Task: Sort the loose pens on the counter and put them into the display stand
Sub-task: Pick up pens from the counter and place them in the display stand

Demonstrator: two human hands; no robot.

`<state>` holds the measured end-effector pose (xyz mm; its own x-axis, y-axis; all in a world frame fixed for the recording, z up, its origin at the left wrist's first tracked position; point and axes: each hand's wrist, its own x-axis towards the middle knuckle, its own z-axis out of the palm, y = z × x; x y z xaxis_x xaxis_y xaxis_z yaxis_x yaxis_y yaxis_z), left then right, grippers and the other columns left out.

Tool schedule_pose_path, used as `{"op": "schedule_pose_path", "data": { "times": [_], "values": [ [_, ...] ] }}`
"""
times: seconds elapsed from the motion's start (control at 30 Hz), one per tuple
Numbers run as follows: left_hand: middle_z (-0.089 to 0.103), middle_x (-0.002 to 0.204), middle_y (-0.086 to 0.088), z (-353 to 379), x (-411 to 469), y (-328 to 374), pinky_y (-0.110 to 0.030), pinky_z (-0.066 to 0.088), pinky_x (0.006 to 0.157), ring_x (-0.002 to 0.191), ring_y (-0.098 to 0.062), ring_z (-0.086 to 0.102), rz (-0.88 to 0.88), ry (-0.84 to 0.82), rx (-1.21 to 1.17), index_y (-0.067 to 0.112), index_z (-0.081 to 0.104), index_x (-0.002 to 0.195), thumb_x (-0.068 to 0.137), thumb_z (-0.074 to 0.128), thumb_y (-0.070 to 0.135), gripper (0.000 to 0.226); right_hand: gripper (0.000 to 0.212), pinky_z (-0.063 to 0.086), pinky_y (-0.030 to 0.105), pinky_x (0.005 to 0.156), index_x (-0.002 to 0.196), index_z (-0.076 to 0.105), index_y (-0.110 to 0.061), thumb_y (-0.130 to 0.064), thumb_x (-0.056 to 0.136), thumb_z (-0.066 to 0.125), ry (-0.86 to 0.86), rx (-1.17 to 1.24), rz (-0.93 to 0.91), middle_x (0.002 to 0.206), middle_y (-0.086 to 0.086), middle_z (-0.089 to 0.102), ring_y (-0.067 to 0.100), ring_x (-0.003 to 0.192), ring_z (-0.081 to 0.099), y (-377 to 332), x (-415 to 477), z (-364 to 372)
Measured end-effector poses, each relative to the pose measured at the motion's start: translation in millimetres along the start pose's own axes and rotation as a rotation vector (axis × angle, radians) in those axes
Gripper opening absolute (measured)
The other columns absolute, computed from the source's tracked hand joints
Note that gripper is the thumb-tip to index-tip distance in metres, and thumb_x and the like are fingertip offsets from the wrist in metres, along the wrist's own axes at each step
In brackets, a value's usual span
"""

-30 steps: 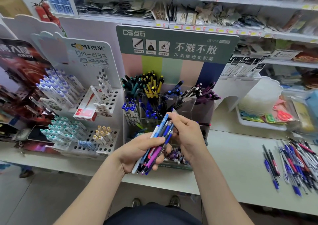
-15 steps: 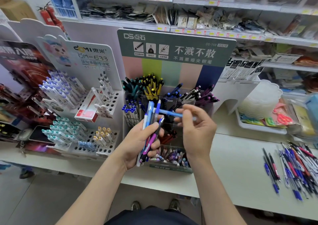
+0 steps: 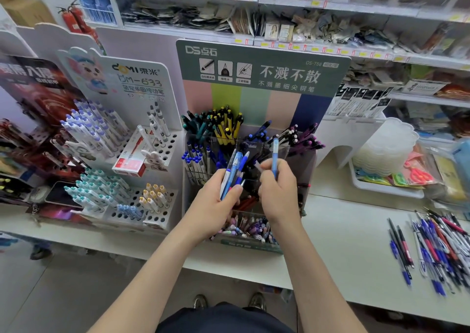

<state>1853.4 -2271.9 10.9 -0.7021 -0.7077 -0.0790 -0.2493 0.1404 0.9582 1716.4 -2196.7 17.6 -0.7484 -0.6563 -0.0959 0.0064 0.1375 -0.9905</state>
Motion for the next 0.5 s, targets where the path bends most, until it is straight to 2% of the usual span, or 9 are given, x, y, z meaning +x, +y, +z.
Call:
{"op": "schedule_pose_path", "data": {
  "times": [0.07,0.13,0.2,0.23,0.3,0.37,0.43,0.5],
  "values": [
    [0.060,0.073,0.007,1.1,0.1,-2.4,-0.031,0.046,0.054,0.057,-0.013,0.051,0.021,-0.014,0.048,0.029,0.057,0.106,0.110,0.057,0.032,0.005,0.016,0.047,0.027,0.061,0.105,0.068,-0.035,-0.021,0.099,0.064,-0.052,-0.041,-0.083,0.076,-0.006,0.060,0.011,0.066,0.053,-5.7,0.0,3.4],
    [0.061,0.075,0.006,1.5,-0.6,-3.4,-0.035,0.047,0.057,0.060,-0.012,0.053,0.031,-0.047,0.082,0.030,0.059,0.107,0.109,0.058,0.035,0.005,0.013,0.054,0.023,0.072,0.110,0.075,-0.035,-0.033,0.097,0.074,-0.144,-0.098,-0.088,0.091,-0.014,0.074,0.003,0.079,0.068,-8.8,-1.0,5.7],
    [0.062,0.075,0.005,-0.1,-2.1,-3.7,-0.034,0.047,0.057,0.059,-0.013,0.054,0.014,-0.071,0.054,0.028,0.060,0.108,0.109,0.059,0.032,0.004,0.012,0.056,0.024,0.079,0.106,0.080,-0.032,-0.034,0.094,0.079,-0.145,-0.093,-0.063,0.097,-0.016,0.078,0.001,0.090,0.071,-7.1,-0.9,6.6],
    [0.061,0.075,0.003,-1.9,-3.4,-4.2,-0.033,0.047,0.055,0.058,-0.014,0.054,-0.005,-0.084,0.023,0.027,0.060,0.108,0.108,0.059,0.030,0.003,0.008,0.057,0.025,0.078,0.103,0.080,-0.030,-0.032,0.095,0.079,-0.119,-0.069,-0.058,0.094,-0.015,0.078,0.002,0.087,0.071,-6.3,-0.8,7.7],
    [0.058,0.074,-0.001,-6.1,-7.4,-5.6,-0.029,0.044,0.048,0.055,-0.015,0.052,-0.054,-0.117,-0.027,0.027,0.059,0.106,0.109,0.060,0.028,0.003,0.007,0.054,0.028,0.068,0.103,0.074,-0.025,-0.031,0.102,0.070,-0.037,0.054,-0.045,0.083,-0.010,0.072,0.008,0.071,0.064,-6.8,1.5,9.2],
    [0.056,0.073,-0.001,-9.9,-12.0,-8.8,-0.028,0.038,0.044,0.053,-0.014,0.049,-0.108,-0.139,-0.066,0.026,0.059,0.108,0.109,0.058,0.029,0.003,0.016,0.045,0.030,0.058,0.107,0.063,-0.021,-0.033,0.111,0.054,0.042,0.221,-0.064,0.079,-0.005,0.062,0.011,0.060,0.049,-9.8,7.2,8.6],
    [0.057,0.071,0.000,-13.9,-16.1,-12.6,-0.029,0.037,0.044,0.053,-0.014,0.048,-0.143,-0.115,-0.083,0.022,0.058,0.109,0.110,0.056,0.030,0.008,0.021,0.047,0.036,0.061,0.112,0.056,-0.019,-0.034,0.115,0.042,0.104,0.174,-0.188,0.079,-0.002,0.060,0.014,0.063,0.049,-10.6,10.9,5.8],
    [0.058,0.069,0.001,-17.8,-18.1,-16.8,-0.029,0.038,0.045,0.054,-0.015,0.048,-0.150,-0.041,-0.070,0.017,0.056,0.107,0.111,0.054,0.031,0.014,0.021,0.050,0.043,0.070,0.114,0.054,-0.021,-0.034,0.116,0.037,0.079,0.013,-0.335,0.075,-0.007,0.054,0.019,0.067,0.053,-9.0,9.8,4.2]
  ]
}}
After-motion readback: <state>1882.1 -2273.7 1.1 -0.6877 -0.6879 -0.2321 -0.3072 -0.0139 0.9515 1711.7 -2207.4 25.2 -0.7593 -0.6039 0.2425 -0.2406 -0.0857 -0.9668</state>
